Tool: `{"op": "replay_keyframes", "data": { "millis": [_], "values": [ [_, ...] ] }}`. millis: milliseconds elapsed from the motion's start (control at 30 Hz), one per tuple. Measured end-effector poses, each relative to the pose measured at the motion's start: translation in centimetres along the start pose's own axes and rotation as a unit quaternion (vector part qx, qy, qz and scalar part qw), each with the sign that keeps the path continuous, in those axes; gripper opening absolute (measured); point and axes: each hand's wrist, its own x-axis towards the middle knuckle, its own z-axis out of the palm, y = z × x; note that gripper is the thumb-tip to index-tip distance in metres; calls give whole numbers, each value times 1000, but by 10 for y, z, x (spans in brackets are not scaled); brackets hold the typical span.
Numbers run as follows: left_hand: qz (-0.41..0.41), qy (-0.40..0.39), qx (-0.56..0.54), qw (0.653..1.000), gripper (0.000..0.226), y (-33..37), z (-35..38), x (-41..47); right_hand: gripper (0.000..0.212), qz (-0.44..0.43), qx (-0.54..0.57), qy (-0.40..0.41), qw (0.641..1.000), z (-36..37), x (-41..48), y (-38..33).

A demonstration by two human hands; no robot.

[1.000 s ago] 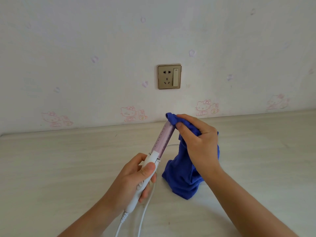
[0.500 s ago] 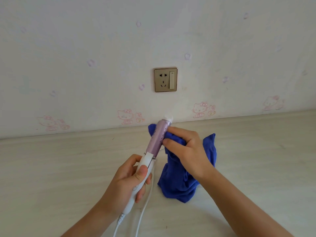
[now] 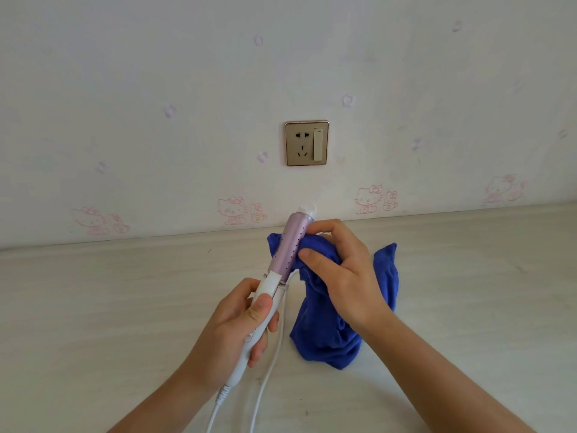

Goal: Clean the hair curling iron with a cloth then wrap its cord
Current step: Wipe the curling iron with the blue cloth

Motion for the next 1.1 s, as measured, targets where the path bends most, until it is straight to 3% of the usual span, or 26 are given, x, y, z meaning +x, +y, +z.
{"op": "replay_keyframes", "data": {
  "millis": [200,333,500,733,967,1100],
  "values": [
    [-9,29,29,999,50,0,6,-2,31,11,-5,49,999,2,-1,-2],
    [20,42,16,999,35,4,0,3,22,33,-17,-7,999,13,-7,-1],
    [25,29,49,998,44,3,-9,2,20,22,-31,-32,999,17,-9,4],
    [8,9,66,998,54,-4,-2,-3,25,5,-45,118,992,-6,4,-2],
    [29,49,78,995,49,1,-9,1,25,20,-13,-16,1000,22,-12,1],
    [26,39,65,997,49,0,-9,0,23,23,-45,-21,999,21,-12,4]
  ]
}}
